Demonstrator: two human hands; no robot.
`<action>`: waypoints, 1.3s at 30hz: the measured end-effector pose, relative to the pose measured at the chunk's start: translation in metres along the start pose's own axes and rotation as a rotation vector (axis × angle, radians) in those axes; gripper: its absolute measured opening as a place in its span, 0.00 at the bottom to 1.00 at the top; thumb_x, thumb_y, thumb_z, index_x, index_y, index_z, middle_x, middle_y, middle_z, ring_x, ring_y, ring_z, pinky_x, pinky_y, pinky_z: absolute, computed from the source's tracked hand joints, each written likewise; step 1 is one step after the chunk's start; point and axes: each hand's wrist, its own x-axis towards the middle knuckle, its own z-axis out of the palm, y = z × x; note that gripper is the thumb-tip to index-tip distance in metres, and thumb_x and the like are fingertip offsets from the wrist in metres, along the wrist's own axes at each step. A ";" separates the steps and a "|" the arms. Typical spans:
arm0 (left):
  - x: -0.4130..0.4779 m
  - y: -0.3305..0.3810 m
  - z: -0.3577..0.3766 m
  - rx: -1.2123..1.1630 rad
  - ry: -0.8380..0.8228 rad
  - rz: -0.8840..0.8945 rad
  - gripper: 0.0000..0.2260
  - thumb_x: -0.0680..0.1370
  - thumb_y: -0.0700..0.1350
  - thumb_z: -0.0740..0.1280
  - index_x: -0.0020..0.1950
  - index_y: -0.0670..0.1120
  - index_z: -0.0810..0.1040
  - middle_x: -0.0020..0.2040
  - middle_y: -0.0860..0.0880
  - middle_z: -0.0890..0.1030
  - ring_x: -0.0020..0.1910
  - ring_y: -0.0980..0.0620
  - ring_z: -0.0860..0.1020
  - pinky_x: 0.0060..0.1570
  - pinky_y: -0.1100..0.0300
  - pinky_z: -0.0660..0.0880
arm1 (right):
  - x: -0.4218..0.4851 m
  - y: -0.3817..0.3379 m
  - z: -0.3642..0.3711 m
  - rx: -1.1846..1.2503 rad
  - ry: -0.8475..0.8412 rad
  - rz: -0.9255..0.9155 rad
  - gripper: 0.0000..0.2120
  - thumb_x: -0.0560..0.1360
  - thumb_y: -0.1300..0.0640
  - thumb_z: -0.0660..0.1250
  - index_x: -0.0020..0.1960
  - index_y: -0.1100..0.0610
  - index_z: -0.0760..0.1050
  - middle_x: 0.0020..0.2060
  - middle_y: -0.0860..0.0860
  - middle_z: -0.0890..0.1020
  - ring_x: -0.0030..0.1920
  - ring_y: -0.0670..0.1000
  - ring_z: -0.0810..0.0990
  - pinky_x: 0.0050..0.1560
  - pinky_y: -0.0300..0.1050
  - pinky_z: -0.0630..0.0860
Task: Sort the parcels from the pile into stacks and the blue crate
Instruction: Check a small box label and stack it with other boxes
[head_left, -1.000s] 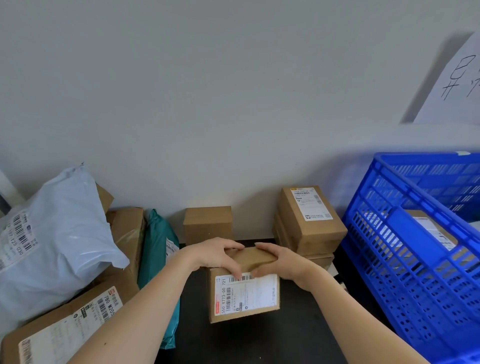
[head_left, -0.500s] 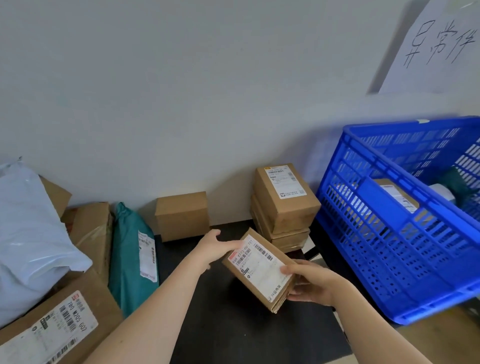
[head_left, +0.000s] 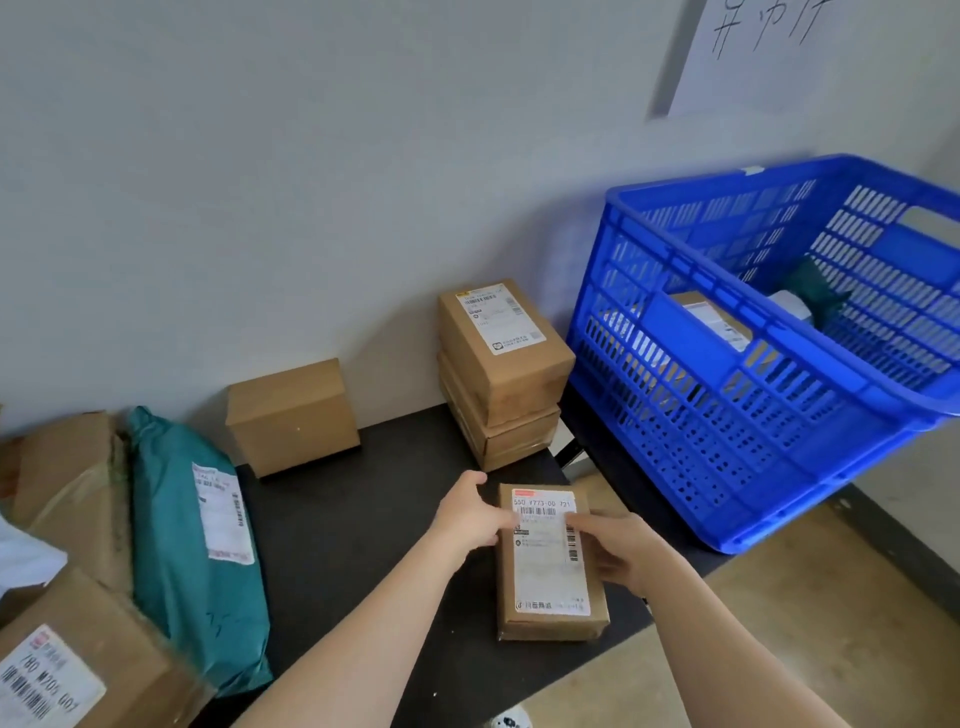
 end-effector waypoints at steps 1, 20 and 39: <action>0.001 -0.004 0.006 0.026 0.004 0.004 0.34 0.73 0.39 0.74 0.74 0.47 0.62 0.69 0.45 0.71 0.61 0.48 0.75 0.44 0.62 0.77 | 0.001 0.001 0.001 0.003 0.040 -0.020 0.20 0.75 0.56 0.71 0.65 0.57 0.74 0.48 0.55 0.81 0.50 0.55 0.79 0.58 0.53 0.76; 0.027 0.009 0.010 -0.196 0.086 -0.028 0.21 0.77 0.36 0.67 0.69 0.43 0.71 0.50 0.51 0.78 0.50 0.52 0.78 0.52 0.58 0.77 | 0.009 -0.034 0.006 -0.385 0.334 -0.439 0.23 0.79 0.54 0.63 0.73 0.50 0.66 0.64 0.49 0.76 0.43 0.44 0.76 0.35 0.36 0.69; 0.001 0.008 -0.118 0.084 0.821 0.325 0.05 0.77 0.42 0.66 0.52 0.50 0.77 0.49 0.53 0.76 0.44 0.57 0.73 0.35 0.68 0.65 | -0.045 -0.117 0.132 -0.414 0.081 -0.943 0.07 0.78 0.58 0.64 0.49 0.53 0.81 0.42 0.45 0.81 0.39 0.41 0.75 0.35 0.24 0.65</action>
